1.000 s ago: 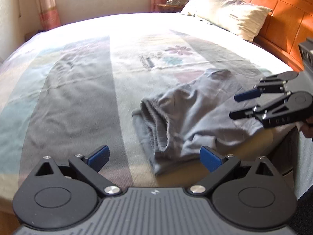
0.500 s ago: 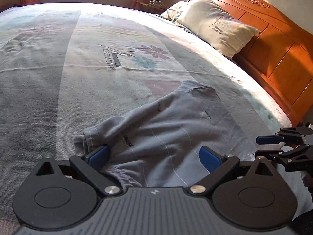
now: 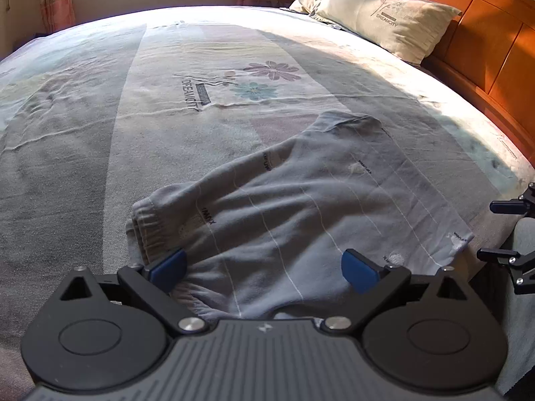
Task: Fold clothes
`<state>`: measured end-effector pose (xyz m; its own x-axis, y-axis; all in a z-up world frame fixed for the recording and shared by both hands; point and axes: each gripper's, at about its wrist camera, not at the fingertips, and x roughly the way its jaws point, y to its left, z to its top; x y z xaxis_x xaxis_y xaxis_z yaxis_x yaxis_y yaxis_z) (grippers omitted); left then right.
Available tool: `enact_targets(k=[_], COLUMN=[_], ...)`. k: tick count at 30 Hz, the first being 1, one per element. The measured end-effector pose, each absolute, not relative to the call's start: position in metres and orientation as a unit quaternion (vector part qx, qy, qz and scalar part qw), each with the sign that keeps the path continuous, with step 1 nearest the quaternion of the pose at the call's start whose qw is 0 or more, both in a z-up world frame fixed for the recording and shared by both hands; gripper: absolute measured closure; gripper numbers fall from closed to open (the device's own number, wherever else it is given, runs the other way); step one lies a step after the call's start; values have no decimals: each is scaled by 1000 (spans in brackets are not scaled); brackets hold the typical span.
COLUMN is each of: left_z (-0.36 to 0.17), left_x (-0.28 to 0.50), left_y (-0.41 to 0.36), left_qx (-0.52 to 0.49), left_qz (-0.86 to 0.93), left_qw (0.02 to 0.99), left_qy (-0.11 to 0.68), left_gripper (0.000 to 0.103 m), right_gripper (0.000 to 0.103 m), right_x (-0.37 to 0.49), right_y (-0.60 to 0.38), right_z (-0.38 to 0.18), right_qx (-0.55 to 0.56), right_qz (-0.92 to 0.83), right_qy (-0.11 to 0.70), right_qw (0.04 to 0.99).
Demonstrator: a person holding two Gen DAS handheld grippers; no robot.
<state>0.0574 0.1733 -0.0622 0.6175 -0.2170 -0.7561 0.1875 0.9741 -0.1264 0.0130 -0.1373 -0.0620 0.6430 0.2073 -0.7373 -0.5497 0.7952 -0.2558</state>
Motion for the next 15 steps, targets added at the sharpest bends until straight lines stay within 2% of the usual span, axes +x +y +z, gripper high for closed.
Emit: enact_targets(k=[10, 15], left_z=[-57, -50], left_x=[55, 49], left_y=[170, 170], left_qx=[-20, 3], left_qz=[-100, -103], left_qw=[894, 902], left_qy=[436, 420], left_gripper=[4, 4], right_gripper=[25, 15], right_x=[8, 11], right_y=[-96, -114], right_z=[-89, -93], right_qx=[-416, -414], right_qz=[199, 181], right_qy=[242, 249], right_qw=[854, 856])
